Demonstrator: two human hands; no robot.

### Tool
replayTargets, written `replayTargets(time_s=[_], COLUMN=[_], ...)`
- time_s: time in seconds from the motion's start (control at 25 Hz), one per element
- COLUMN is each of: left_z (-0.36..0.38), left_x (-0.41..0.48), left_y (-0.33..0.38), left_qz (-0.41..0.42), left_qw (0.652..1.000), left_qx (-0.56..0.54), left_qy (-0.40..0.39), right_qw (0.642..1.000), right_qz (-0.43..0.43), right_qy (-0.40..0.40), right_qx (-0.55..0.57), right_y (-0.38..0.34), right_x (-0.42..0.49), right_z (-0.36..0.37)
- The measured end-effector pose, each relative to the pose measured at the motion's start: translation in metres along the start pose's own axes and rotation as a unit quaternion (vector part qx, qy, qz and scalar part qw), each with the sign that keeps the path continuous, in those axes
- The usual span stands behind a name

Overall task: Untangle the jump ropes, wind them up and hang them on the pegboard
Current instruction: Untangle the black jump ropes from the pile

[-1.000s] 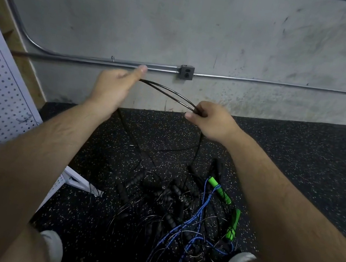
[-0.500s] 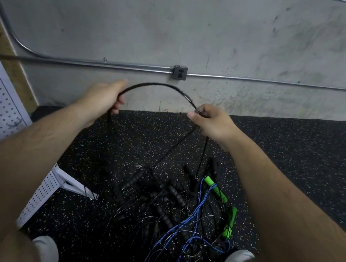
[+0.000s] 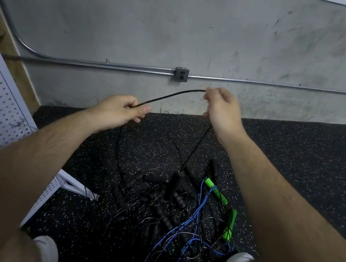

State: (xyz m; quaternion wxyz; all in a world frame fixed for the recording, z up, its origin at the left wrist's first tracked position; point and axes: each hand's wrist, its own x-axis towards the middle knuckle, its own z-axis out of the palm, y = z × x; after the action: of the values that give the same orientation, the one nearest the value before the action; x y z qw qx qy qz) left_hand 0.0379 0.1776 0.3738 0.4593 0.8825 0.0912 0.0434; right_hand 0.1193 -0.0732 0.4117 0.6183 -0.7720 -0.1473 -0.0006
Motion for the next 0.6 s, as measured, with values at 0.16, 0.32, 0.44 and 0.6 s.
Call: replayTargets(time_s=[0.16,0.32,0.44,0.6], left_z=[-0.006,0.007,0.023,0.031], left_x=[-0.004,-0.005,-0.005,-0.005], left_y=[-0.014,0.01,0.026,0.028], left_qz=[-0.072,-0.03,0.019,0.056], left_qw=[0.993,0.996,0.996,0.994], left_qx=[0.095,0.08,0.085,0.096], left_qy=[0.021,0.034,0.011,0.001], right_qw=[0.986,0.977,0.964,0.96], right_qz=[-0.002,0.033,0.047,-0.02], right_qy=[0.161,-0.151,-0.258,-0.251], right_qx=[-0.052,-0.148,-0.047,-0.12], right_y=[-0.01,-0.008,-0.02,-0.026], right_x=[0.004,-0.017,-0.025,-0.027], right_z=[-0.017,0.007,0.034,0.045])
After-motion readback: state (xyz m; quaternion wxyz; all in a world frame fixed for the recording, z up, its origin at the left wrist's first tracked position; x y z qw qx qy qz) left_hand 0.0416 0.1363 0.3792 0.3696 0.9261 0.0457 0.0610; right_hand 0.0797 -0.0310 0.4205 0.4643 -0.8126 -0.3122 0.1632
